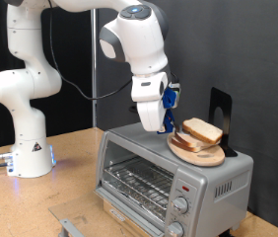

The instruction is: Make a piece of toast with the oven

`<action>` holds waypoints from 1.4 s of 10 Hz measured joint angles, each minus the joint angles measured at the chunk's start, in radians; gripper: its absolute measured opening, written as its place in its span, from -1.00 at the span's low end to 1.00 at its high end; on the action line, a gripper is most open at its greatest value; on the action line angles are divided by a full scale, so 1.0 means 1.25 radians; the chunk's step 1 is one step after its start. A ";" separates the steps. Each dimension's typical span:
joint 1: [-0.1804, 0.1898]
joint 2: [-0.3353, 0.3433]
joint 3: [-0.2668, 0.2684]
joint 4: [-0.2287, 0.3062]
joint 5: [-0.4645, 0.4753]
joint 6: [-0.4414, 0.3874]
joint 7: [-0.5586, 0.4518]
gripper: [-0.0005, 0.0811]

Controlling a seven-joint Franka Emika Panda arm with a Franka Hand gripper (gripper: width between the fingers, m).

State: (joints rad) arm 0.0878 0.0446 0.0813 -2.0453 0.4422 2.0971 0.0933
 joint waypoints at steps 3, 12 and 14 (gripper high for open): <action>0.000 0.006 0.002 -0.002 0.010 0.038 -0.024 0.09; -0.012 -0.107 -0.012 -0.172 0.148 0.140 -0.237 0.08; -0.012 -0.146 -0.020 -0.199 0.188 0.139 -0.250 0.05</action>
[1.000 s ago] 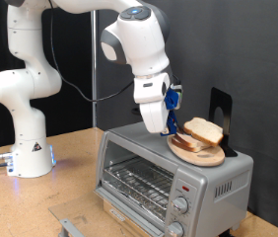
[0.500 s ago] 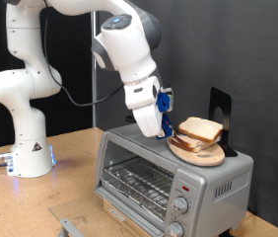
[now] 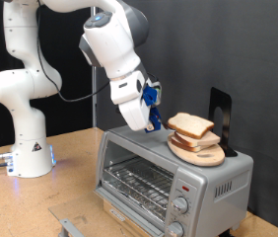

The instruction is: Make a piece of toast with the oven

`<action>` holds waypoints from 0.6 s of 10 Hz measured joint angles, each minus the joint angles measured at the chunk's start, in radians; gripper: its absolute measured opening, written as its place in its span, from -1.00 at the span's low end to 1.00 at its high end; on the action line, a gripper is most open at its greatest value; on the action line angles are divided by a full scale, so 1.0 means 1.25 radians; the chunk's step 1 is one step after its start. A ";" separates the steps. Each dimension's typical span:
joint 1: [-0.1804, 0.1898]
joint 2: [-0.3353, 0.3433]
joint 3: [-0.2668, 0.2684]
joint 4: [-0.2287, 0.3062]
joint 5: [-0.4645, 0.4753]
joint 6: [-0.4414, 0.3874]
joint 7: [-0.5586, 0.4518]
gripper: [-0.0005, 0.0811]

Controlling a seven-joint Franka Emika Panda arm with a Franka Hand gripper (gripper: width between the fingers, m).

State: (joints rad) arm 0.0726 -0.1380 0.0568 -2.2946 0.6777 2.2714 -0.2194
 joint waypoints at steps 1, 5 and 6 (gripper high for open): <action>0.000 -0.020 -0.004 -0.010 0.014 -0.003 -0.001 0.05; -0.003 -0.084 -0.026 -0.034 0.023 -0.049 0.003 -0.01; -0.007 -0.096 -0.031 -0.036 0.016 -0.076 0.007 -0.01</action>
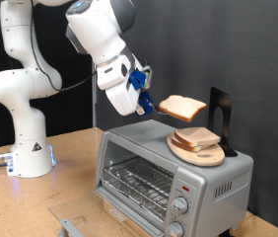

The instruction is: Make a piece of toast with the oven

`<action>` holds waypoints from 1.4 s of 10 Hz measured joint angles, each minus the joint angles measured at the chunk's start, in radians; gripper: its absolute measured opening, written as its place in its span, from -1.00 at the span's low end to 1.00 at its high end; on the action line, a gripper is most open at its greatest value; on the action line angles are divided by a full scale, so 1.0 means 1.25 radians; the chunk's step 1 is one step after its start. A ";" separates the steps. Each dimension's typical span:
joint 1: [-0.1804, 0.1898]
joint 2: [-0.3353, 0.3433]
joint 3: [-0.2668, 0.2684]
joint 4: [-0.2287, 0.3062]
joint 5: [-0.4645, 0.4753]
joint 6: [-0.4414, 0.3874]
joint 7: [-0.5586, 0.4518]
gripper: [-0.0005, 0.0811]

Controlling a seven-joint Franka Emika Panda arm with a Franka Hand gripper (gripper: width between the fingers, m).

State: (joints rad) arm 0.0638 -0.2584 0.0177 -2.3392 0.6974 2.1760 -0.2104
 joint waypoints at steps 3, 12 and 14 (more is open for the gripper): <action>-0.003 -0.008 -0.006 -0.007 0.009 -0.012 -0.026 -0.02; -0.094 -0.122 -0.162 -0.146 0.006 -0.093 -0.196 -0.02; -0.124 -0.150 -0.196 -0.166 -0.026 -0.127 -0.216 -0.02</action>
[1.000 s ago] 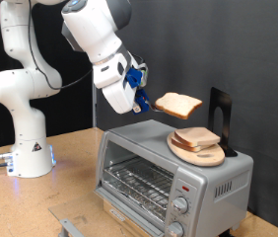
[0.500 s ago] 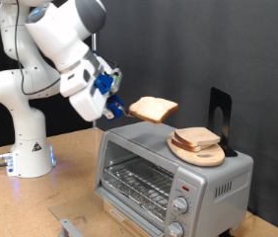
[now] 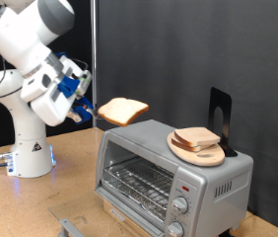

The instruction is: Make a piece of toast with the oven

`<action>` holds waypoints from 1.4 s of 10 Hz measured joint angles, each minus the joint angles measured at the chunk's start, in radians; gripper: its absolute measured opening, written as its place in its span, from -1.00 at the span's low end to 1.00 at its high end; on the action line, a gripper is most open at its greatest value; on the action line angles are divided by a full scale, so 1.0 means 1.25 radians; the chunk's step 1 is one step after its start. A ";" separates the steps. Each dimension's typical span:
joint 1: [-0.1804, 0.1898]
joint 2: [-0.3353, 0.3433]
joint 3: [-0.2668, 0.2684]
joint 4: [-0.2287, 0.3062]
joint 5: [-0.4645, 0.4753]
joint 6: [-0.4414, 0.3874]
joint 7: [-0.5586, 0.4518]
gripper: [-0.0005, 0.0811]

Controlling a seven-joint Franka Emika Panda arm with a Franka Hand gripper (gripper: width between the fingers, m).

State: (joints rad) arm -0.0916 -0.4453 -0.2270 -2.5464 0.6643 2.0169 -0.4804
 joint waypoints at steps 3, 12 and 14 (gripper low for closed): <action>-0.012 -0.011 -0.008 -0.006 -0.006 -0.015 -0.010 -0.02; -0.048 0.214 -0.086 0.001 -0.017 0.166 -0.130 -0.02; -0.048 0.271 -0.095 0.021 0.015 0.177 -0.178 -0.02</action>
State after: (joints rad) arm -0.1519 -0.1067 -0.3461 -2.5201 0.6828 2.2383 -0.7026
